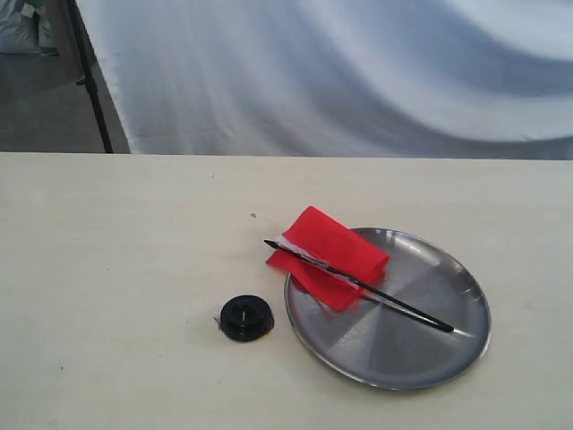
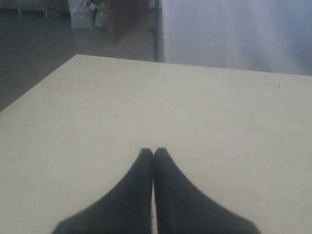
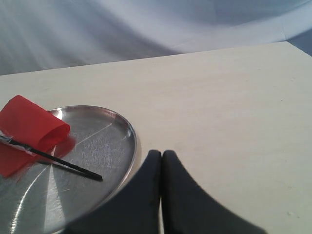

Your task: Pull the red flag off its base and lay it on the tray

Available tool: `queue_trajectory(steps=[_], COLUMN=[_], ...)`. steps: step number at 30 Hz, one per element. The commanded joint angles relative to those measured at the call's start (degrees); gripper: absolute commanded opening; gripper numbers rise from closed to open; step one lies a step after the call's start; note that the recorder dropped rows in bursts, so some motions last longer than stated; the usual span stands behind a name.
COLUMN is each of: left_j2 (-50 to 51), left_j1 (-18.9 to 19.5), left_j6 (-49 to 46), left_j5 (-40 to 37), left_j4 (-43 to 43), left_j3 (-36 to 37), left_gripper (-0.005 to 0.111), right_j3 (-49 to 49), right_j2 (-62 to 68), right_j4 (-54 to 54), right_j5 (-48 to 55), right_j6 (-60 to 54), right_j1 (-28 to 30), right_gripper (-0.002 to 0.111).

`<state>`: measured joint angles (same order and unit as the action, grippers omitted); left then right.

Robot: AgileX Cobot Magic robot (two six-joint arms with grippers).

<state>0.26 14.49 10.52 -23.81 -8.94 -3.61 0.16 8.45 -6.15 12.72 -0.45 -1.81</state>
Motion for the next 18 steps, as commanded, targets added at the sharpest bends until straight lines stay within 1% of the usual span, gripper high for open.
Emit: queue_trajectory(steps=[1,6,8,9,11,18], left_j2=[-0.3,-0.3,-0.3,-0.3,-0.3,-0.3], left_j1=[0.2,-1.5,-2.7,-4.2,-5.6,-5.8], left_j6=[-1.1,1.3,3.1,3.4,3.2,3.2], left_j5=[0.1,1.8,2.7,3.8,3.7,3.7], left_j4=[-1.0,2.0,2.2,2.2,2.2,1.9], left_j3=[0.4,2.5,3.6,3.6,3.6,3.6], left_gripper=[0.000,0.000,0.000,0.000,0.000,0.000], right_j3=[-0.2,-0.2,-0.2,-0.2,-0.2,-0.2], right_j2=[-0.2,-0.2,-0.2,-0.2,-0.2,-0.2], right_j4=[0.0,0.0,0.0,0.0,0.0,0.0], right_j5=[-0.4,-0.4,-0.4,-0.4,-0.4,-0.4], right_j6=[-0.2,-0.2,-0.2,-0.2,-0.2,-0.2], right_j1=[0.2,0.2,0.2,0.2,0.2,0.2], right_gripper=[0.000,0.000,0.000,0.000,0.000,0.000])
